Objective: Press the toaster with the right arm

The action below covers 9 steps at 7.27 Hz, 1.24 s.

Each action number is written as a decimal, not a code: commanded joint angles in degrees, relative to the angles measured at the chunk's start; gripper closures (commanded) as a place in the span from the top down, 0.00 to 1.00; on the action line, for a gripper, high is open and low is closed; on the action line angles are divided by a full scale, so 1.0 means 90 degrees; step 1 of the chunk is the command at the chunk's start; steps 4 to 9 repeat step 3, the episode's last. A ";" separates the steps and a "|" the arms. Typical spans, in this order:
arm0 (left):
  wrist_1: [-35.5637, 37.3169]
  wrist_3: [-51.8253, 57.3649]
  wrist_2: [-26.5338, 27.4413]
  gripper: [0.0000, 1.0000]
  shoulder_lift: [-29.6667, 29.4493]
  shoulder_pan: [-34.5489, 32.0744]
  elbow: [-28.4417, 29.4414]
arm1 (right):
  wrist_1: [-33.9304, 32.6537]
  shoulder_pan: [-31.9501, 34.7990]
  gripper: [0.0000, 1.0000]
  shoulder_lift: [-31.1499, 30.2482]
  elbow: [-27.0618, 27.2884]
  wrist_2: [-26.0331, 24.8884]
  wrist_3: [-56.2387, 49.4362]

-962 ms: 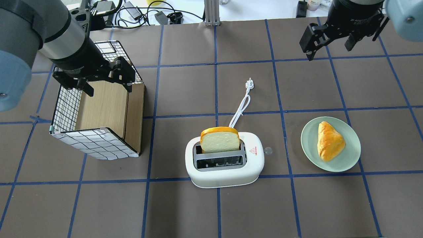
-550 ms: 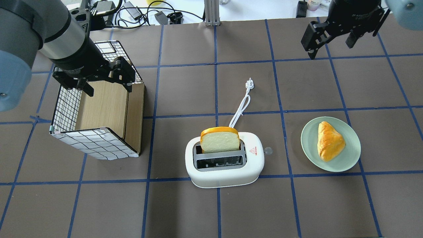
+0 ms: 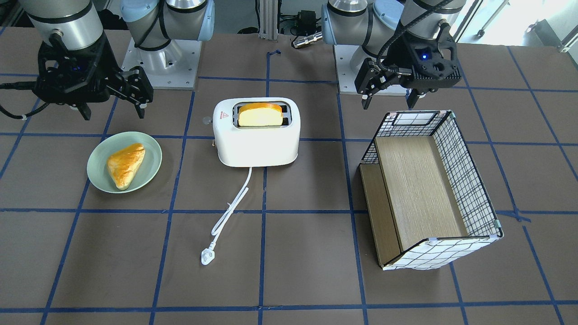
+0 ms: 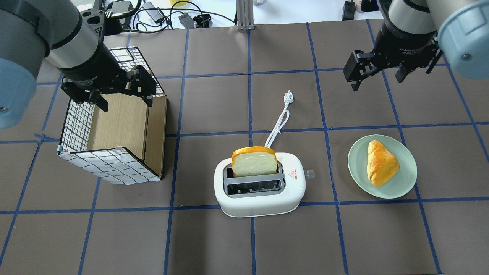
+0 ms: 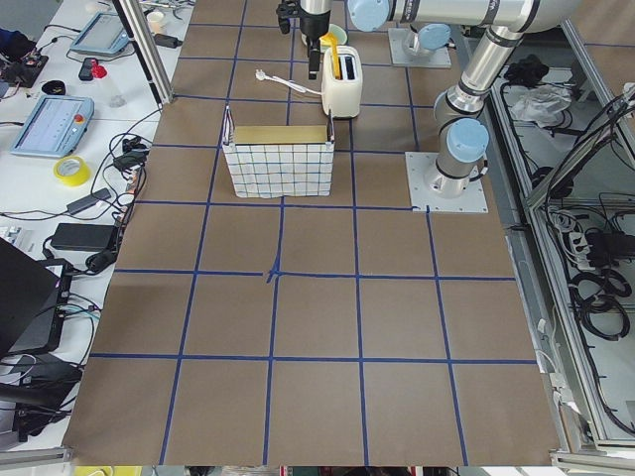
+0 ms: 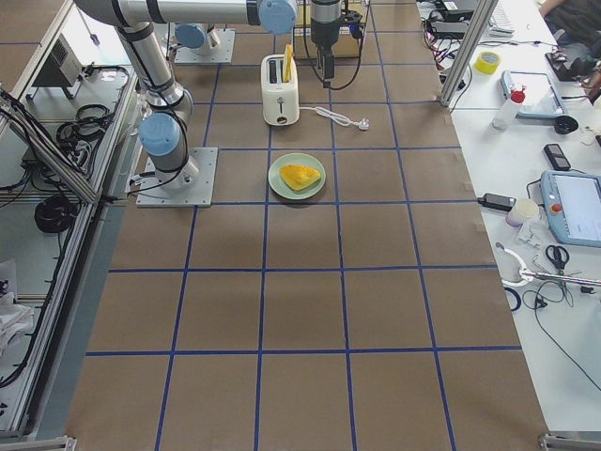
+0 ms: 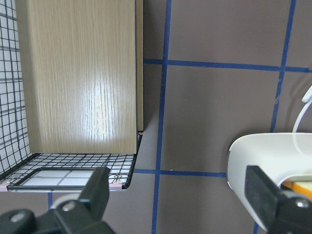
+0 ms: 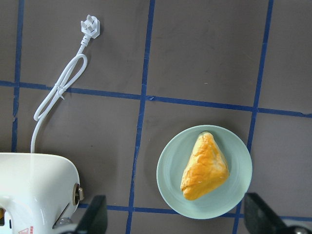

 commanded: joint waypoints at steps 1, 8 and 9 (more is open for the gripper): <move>0.0000 0.0000 0.0000 1.00 0.0000 0.0000 0.0000 | -0.0041 0.0000 1.00 0.0042 -0.0075 0.0021 0.0001; 0.0000 0.0000 0.0000 1.00 0.0000 0.0000 0.0000 | -0.0041 0.0000 1.00 0.0043 -0.0075 0.0050 0.0011; 0.0000 0.0000 0.0000 1.00 0.0000 0.0000 0.0000 | -0.0041 0.0000 1.00 0.0043 -0.0075 0.0050 0.0011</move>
